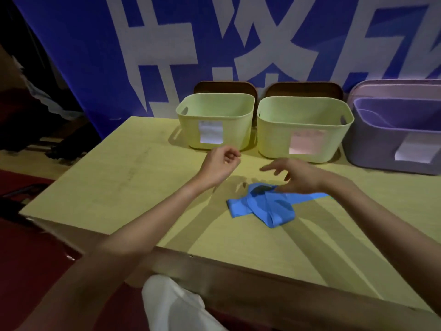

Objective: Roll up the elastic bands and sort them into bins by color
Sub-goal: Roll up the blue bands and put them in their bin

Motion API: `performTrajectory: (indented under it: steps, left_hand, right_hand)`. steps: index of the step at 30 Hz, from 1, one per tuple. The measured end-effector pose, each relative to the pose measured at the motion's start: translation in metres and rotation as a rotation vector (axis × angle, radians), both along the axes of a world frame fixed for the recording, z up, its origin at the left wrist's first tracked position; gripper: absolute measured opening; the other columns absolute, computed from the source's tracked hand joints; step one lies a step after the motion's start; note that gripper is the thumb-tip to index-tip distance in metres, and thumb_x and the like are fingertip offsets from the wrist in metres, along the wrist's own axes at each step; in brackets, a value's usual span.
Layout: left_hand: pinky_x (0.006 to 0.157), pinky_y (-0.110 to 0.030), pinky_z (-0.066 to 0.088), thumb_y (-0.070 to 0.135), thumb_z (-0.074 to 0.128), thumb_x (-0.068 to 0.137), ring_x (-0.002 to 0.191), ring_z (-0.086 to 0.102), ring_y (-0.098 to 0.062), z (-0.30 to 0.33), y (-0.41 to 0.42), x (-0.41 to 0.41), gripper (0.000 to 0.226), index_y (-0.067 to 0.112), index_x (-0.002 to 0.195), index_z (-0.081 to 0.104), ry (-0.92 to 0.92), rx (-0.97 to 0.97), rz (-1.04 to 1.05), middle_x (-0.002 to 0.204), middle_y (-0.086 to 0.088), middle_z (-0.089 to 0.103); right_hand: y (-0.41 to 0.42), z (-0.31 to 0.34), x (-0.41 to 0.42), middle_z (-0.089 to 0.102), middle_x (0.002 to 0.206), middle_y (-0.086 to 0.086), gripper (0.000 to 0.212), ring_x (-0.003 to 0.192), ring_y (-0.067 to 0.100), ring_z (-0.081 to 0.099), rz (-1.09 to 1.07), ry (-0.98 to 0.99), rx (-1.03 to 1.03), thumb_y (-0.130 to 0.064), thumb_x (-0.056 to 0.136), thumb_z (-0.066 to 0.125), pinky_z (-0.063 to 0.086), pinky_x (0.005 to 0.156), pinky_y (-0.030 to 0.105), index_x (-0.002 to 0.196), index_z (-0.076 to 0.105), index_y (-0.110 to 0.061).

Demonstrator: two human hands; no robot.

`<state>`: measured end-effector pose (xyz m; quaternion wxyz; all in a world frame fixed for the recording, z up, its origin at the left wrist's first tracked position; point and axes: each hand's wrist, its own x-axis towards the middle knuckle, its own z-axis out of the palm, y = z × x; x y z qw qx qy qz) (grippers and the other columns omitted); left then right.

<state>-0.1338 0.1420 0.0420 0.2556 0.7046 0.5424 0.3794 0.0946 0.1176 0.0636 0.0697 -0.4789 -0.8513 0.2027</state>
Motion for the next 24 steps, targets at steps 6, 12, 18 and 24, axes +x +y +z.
performTrajectory:
  steps: [6, 12, 18, 24]
  left_hand:
    - [0.074, -0.027, 0.053, 0.014, 0.069, 0.082, 0.086, 0.061, -0.014, -0.022, -0.034, 0.012, 0.013, 0.016, 0.094, 0.065, -0.261, -0.204, 0.119, 0.087, 0.002, 0.065]
    - [0.079, -0.022, 0.053, 0.019, 0.083, 0.072, 0.107, 0.059, -0.01, -0.01, -0.057, 0.025, 0.06, 0.016, 0.126, 0.054, -0.234, -0.253, -0.078, 0.118, 0.0, 0.06]
    - [0.091, -0.024, 0.049, 0.023, 0.088, 0.064, 0.116, 0.056, -0.014, -0.002, -0.061, 0.048, 0.082, 0.018, 0.135, 0.046, -0.246, -0.263, -0.164, 0.124, -0.002, 0.058]
    - [0.099, -0.034, 0.048, 0.041, 0.088, 0.05, 0.117, 0.056, -0.006, 0.004, -0.063, 0.072, 0.09, 0.03, 0.128, 0.045, -0.294, -0.308, -0.291, 0.119, 0.003, 0.062]
  right_hand:
    - [-0.013, -0.036, -0.008, 0.065, 0.117, 0.006, 0.028, 0.093, 0.019, 0.063, -0.122, 0.051, 0.157, -0.01, 0.09, 0.063, 0.051, 0.081, 0.032, 0.118, 0.067, -0.01]
    - [-0.016, 0.01, 0.002, 0.073, 0.088, 0.006, 0.015, 0.08, 0.022, 0.065, -0.147, 0.122, 0.327, -0.008, 0.086, 0.062, 0.052, 0.071, 0.036, 0.093, 0.075, -0.006]
    - [-0.026, 0.067, 0.013, 0.07, 0.087, 0.0, 0.017, 0.078, 0.019, 0.063, -0.126, 0.173, 0.489, -0.012, 0.083, 0.063, 0.053, 0.068, 0.042, 0.092, 0.077, -0.014]
    - [-0.042, 0.1, 0.021, 0.065, 0.085, 0.004, 0.017, 0.076, 0.017, 0.056, -0.15, 0.237, 0.63, -0.012, 0.082, 0.062, 0.051, 0.068, 0.041, 0.091, 0.076, -0.009]
